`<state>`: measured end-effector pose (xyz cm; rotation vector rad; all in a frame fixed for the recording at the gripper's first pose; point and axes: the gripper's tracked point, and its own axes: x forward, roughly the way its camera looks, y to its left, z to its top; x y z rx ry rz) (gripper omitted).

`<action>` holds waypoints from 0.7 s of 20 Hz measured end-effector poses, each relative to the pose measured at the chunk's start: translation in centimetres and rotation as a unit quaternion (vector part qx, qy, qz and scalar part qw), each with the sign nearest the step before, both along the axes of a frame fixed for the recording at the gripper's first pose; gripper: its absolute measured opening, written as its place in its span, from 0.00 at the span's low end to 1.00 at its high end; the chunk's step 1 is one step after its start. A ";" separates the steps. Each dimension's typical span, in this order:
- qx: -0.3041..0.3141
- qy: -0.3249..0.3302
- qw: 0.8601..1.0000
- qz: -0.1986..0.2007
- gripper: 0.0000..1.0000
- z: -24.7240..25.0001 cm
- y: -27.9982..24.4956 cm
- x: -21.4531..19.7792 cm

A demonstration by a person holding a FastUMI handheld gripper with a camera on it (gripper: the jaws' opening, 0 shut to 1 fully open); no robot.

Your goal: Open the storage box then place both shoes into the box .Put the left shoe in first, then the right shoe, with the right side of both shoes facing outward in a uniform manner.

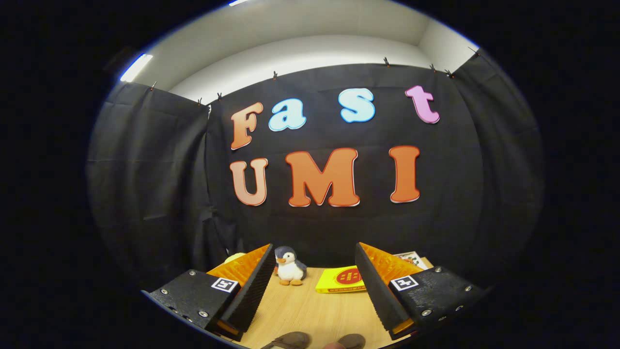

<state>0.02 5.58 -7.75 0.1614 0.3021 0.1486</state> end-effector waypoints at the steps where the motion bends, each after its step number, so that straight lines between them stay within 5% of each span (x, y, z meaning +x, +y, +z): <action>1: 0.010 0.013 1.000 0.009 0.98 -0.8 0.6 0.0; 8: 0.087 0.120 0.987 0.067 0.96 -7.0 6.2 -1.6; 14: 0.160 0.225 0.955 0.108 0.96 -12.4 10.8 -3.8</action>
